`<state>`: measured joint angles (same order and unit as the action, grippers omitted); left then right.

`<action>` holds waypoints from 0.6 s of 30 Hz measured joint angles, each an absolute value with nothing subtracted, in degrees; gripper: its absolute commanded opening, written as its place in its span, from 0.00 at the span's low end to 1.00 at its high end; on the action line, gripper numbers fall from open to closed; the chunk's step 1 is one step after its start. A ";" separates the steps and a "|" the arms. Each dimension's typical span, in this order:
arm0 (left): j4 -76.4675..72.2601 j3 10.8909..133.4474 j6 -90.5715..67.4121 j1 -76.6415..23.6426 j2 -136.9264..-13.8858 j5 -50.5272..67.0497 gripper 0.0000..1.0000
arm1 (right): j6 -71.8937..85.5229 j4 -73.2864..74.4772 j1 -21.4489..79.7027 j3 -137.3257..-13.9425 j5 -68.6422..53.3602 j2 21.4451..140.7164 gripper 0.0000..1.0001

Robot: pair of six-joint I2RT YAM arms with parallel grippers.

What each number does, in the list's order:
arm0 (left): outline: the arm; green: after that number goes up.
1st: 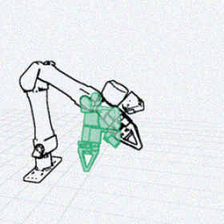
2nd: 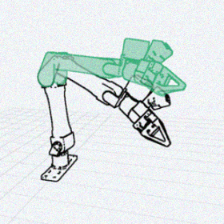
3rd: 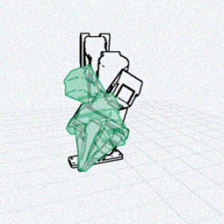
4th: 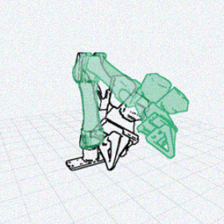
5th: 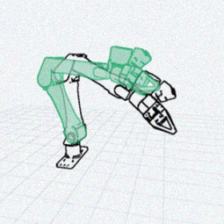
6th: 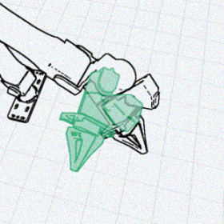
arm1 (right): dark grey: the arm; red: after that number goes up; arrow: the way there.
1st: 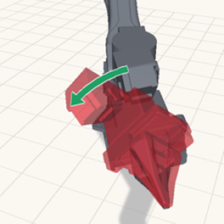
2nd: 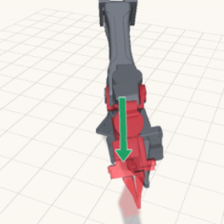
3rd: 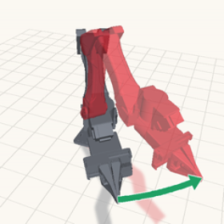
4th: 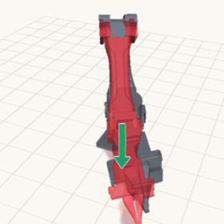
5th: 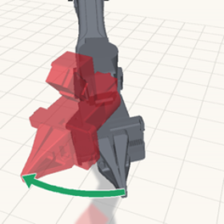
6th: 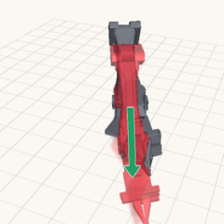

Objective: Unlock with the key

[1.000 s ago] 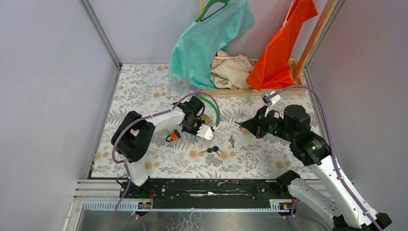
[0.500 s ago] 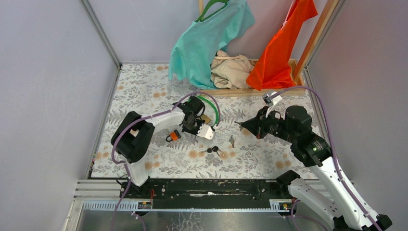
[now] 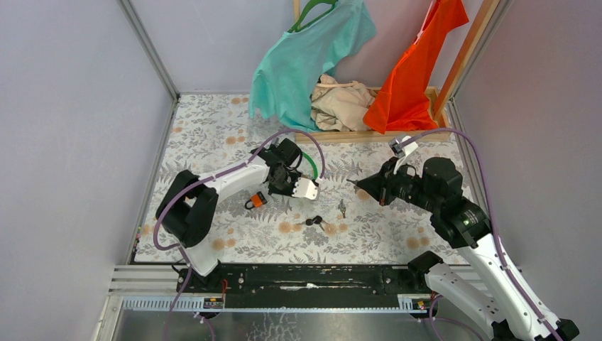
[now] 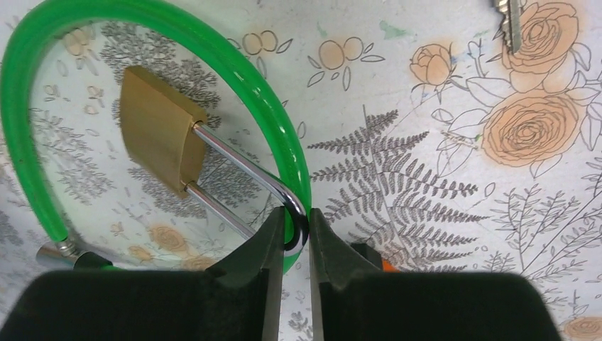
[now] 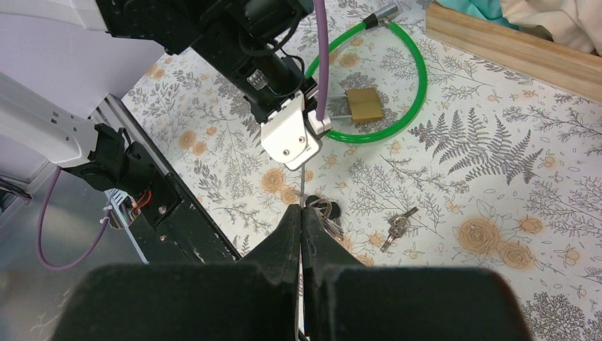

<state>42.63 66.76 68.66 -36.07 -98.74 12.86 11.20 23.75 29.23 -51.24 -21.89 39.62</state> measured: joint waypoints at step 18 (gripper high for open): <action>41.98 63.96 66.22 -37.52 -101.19 13.04 0.10 | 11.25 24.36 29.23 -51.27 -21.87 39.16 0.00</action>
